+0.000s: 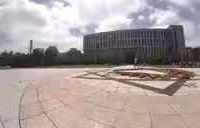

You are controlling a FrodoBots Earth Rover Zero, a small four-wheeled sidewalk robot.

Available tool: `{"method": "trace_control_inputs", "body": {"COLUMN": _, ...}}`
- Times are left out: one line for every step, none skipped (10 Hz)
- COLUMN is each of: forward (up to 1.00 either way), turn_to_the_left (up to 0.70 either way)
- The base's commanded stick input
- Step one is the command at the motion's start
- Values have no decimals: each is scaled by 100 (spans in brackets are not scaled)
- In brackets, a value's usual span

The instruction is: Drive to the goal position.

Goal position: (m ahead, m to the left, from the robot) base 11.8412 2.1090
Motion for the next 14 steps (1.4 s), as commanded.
{"method": "trace_control_inputs", "body": {"forward": 100, "turn_to_the_left": 0}}
{"method": "trace_control_inputs", "body": {"forward": 100, "turn_to_the_left": 0}}
{"method": "trace_control_inputs", "body": {"forward": 100, "turn_to_the_left": 0}}
{"method": "trace_control_inputs", "body": {"forward": 100, "turn_to_the_left": 0}}
{"method": "trace_control_inputs", "body": {"forward": 100, "turn_to_the_left": 0}}
{"method": "trace_control_inputs", "body": {"forward": 100, "turn_to_the_left": 0}}
{"method": "trace_control_inputs", "body": {"forward": 100, "turn_to_the_left": 0}}
{"method": "trace_control_inputs", "body": {"forward": 100, "turn_to_the_left": 0}}
{"method": "trace_control_inputs", "body": {"forward": 100, "turn_to_the_left": 0}}
{"method": "trace_control_inputs", "body": {"forward": 100, "turn_to_the_left": 0}}
{"method": "trace_control_inputs", "body": {"forward": 100, "turn_to_the_left": 0}}
{"method": "trace_control_inputs", "body": {"forward": 100, "turn_to_the_left": 0}}
{"method": "trace_control_inputs", "body": {"forward": 100, "turn_to_the_left": 0}}
{"method": "trace_control_inputs", "body": {"forward": 100, "turn_to_the_left": 0}}
